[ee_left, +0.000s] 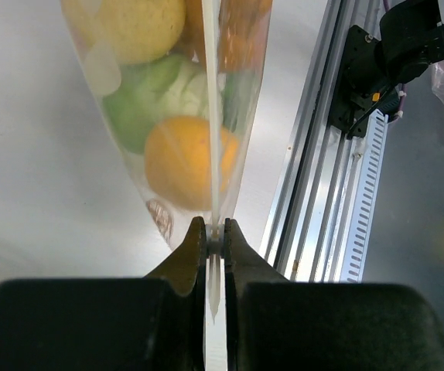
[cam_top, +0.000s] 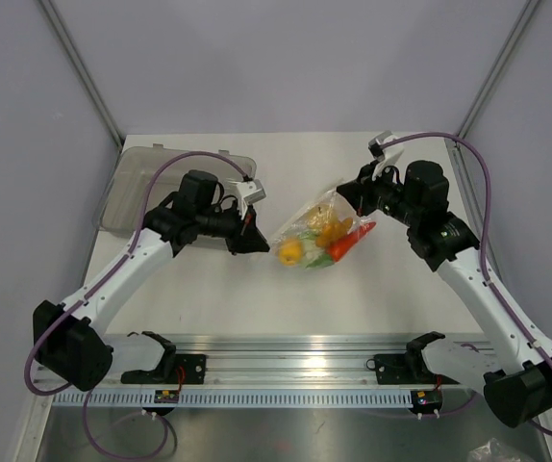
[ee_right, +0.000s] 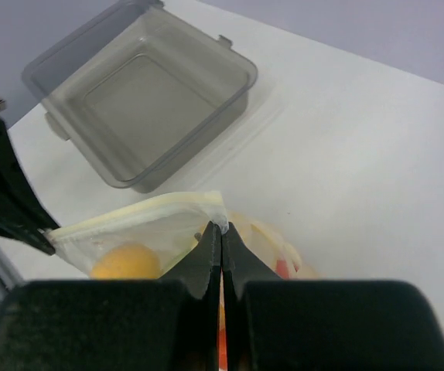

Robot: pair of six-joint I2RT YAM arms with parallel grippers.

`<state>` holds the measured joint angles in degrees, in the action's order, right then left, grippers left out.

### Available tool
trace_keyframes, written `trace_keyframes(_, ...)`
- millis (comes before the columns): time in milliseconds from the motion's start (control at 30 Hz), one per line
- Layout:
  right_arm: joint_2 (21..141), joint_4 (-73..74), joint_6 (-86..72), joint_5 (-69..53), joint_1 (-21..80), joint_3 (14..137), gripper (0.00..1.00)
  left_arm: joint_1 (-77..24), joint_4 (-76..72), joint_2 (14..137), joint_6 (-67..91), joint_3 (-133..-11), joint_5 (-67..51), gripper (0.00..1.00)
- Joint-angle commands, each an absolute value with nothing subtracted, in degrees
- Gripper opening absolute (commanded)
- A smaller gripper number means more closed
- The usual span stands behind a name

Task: Place the food in the zip-top bag and seal the zipper
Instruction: Zip the zipper food storage bag at the center of the board.

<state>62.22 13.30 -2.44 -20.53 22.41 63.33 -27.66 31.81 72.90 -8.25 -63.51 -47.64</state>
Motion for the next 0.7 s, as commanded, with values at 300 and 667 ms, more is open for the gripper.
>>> trace_keyframes(300,54.5,9.1,-2.1,-1.8,19.9,58.8,0.0,-27.0,32.5,69.3,-4.0,-57.4,-45.4,0.0)
trace_keyframes(667,63.4,5.3,-7.1,11.2,19.5,63.8,0.0,-27.0,26.2,80.1,3.4,-74.2,-44.1,0.0)
